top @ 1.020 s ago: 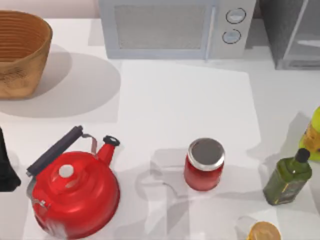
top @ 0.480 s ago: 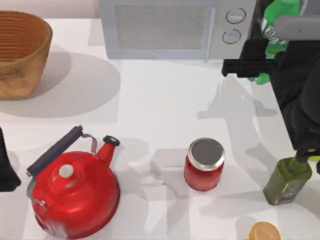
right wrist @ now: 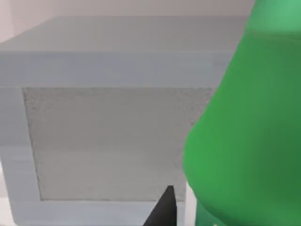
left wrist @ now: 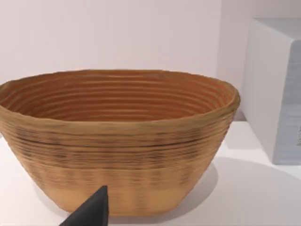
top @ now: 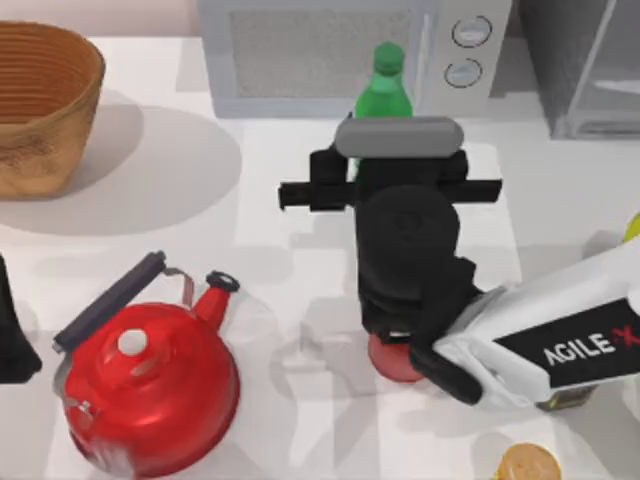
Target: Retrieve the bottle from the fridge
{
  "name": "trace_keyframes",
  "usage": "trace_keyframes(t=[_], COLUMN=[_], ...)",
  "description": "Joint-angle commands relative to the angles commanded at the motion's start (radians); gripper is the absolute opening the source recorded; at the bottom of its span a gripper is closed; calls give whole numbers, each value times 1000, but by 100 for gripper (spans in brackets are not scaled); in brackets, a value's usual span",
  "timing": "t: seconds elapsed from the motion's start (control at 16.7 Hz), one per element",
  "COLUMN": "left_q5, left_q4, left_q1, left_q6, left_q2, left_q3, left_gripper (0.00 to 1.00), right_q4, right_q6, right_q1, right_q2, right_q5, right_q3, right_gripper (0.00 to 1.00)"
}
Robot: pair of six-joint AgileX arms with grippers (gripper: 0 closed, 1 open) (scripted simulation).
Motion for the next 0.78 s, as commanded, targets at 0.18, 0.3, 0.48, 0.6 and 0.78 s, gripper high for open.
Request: trace_keyframes(t=[0.18,0.3,0.48,0.6,0.78], left_q5=[0,0,0,0,0], left_q4=[0,0,0,0,0], left_q1=[0,0,0,0,0], left_q6=[0,0,0,0,0], left_q2=[0,0,0,0,0], left_q3=[0,0,0,0,0], left_gripper=[100,100,100,100,100], right_q4=[45,49,46,50,68], right_q6=[-8,-8,-6,-5,-5], right_q1=[20,21,16,11,-16], right_q2=[81,86,86,93,146], right_q5=[35,38,35,27,-8], right_q3=[37,39,35,50,112], right_gripper=[0,0,0,0,0])
